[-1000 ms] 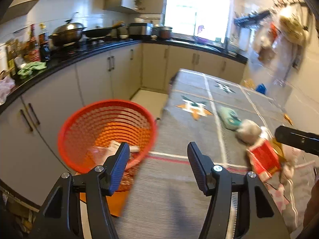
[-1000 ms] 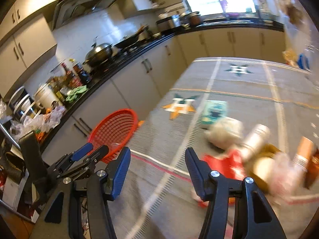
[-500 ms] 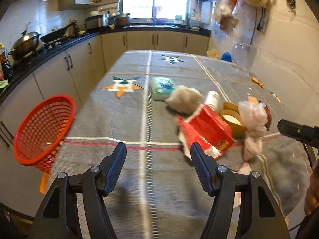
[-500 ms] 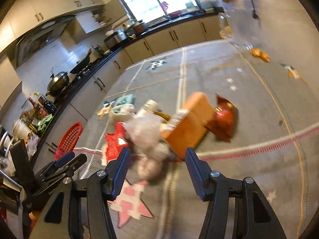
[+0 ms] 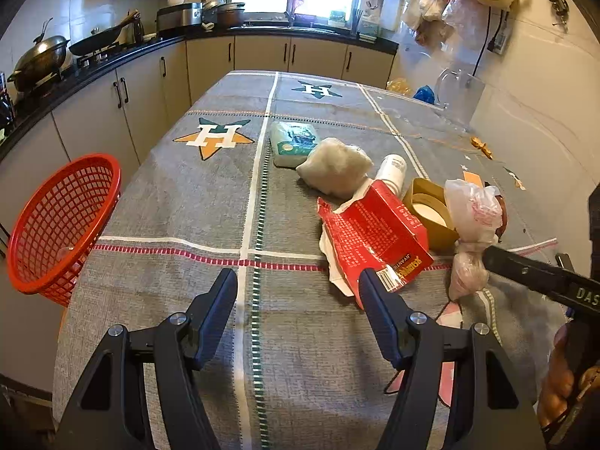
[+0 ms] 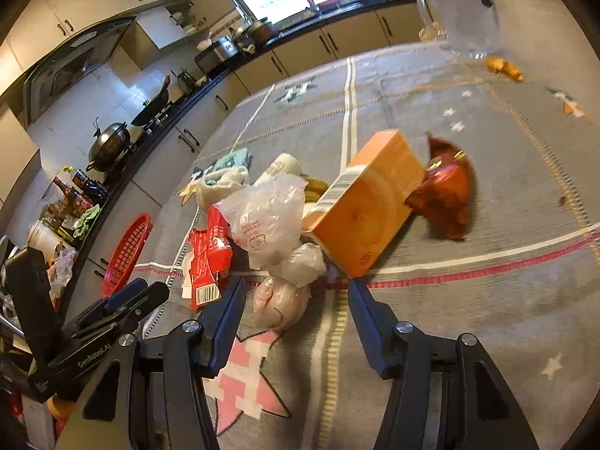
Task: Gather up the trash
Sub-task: 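Move both tools back over the remaining trash on the table, then grasp the red snack packet with the left tool while the right tool reaches the white plastic bag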
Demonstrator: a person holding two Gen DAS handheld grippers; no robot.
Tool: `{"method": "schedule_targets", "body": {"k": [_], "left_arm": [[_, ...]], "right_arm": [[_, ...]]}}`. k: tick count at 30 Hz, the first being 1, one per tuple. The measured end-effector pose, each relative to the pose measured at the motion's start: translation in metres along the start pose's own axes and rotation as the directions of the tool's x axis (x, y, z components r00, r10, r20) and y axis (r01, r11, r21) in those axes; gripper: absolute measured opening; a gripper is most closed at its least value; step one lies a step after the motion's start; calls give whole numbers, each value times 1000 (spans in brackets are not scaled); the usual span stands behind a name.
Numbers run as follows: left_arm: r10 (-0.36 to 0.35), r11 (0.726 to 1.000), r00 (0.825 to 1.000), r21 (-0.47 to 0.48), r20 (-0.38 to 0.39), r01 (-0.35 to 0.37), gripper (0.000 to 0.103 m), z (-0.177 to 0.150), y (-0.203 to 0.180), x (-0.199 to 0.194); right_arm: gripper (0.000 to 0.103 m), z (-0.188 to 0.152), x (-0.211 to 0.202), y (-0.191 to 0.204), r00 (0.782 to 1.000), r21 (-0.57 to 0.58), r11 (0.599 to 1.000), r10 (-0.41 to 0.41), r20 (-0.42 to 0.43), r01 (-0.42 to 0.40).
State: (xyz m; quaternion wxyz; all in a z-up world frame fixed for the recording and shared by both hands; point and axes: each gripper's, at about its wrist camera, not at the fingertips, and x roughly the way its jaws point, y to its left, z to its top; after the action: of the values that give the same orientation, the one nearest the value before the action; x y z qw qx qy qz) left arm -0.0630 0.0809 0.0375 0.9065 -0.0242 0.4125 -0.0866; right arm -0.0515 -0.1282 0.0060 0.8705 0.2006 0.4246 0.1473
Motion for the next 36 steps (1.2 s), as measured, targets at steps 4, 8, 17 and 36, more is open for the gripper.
{"method": "schedule_targets", "body": {"k": [4, 8, 17, 36], "left_arm": [[-10, 1000, 1000, -19, -21, 9, 66, 5, 3, 9], [-46, 998, 998, -45, -48, 44, 66, 11, 3, 19], [-110, 993, 989, -53, -102, 105, 40, 20, -13, 45], [-53, 998, 998, 20, 33, 53, 2, 16, -25, 10]], "right_arm": [[46, 3, 14, -2, 1000, 23, 1000, 17, -24, -17], [31, 3, 15, -1, 999, 8, 999, 41, -11, -41], [30, 0, -6, -5, 998, -15, 999, 51, 44, -51], [30, -4, -19, 2, 996, -24, 998, 56, 70, -54]]}}
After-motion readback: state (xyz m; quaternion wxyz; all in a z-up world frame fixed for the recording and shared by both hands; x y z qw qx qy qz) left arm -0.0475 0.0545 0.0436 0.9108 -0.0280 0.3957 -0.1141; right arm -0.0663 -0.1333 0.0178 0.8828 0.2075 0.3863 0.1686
